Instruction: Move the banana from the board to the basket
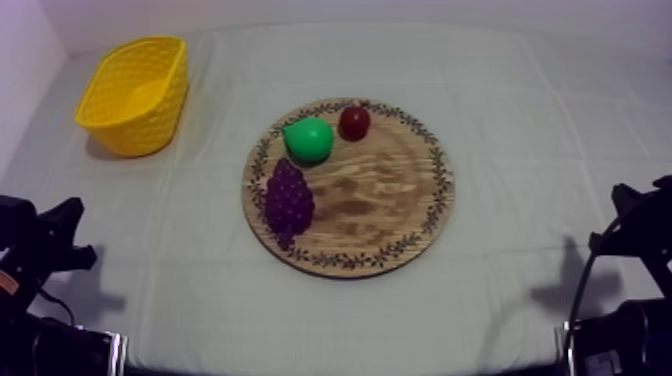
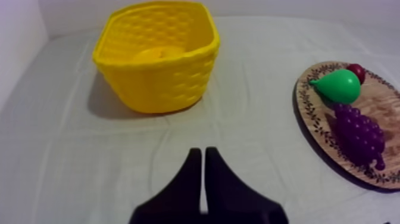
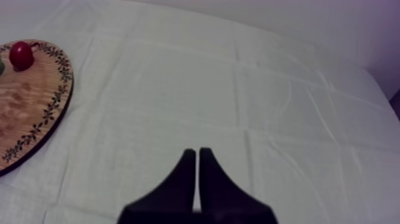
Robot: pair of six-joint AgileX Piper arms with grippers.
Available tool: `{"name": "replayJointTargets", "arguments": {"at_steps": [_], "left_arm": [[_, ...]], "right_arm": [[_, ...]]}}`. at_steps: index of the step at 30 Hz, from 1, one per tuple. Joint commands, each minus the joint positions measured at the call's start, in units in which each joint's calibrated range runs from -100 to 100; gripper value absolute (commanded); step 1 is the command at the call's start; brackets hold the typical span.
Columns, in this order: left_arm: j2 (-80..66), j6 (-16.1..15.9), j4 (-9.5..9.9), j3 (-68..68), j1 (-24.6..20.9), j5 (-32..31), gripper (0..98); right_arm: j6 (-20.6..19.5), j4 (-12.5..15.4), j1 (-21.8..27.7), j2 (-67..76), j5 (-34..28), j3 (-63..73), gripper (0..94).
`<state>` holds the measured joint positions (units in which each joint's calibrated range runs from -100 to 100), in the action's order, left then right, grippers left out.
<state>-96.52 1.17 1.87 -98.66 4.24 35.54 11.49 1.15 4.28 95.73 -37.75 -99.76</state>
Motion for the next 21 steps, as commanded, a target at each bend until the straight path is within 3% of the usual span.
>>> {"name": "replayJointTargets", "arguments": {"at_steps": [1, 9, 21], "left_arm": [[-1.56, 0.93, -0.04, 0.24, 0.14, 1.36, 0.1], [-3.37, 9.67, 0.04, -0.41, -0.01, -0.44, 0.1], [-3.48, 9.16, 0.11, -0.89, -0.08, -1.81, 0.1]], "right_arm": [[0.01, -0.01, 0.00, 0.02, 0.01, -0.02, 0.3], [0.01, -0.01, 0.00, 0.02, 0.01, -0.02, 0.3], [0.01, -0.01, 0.00, 0.02, 0.01, -0.02, 0.3]]}}
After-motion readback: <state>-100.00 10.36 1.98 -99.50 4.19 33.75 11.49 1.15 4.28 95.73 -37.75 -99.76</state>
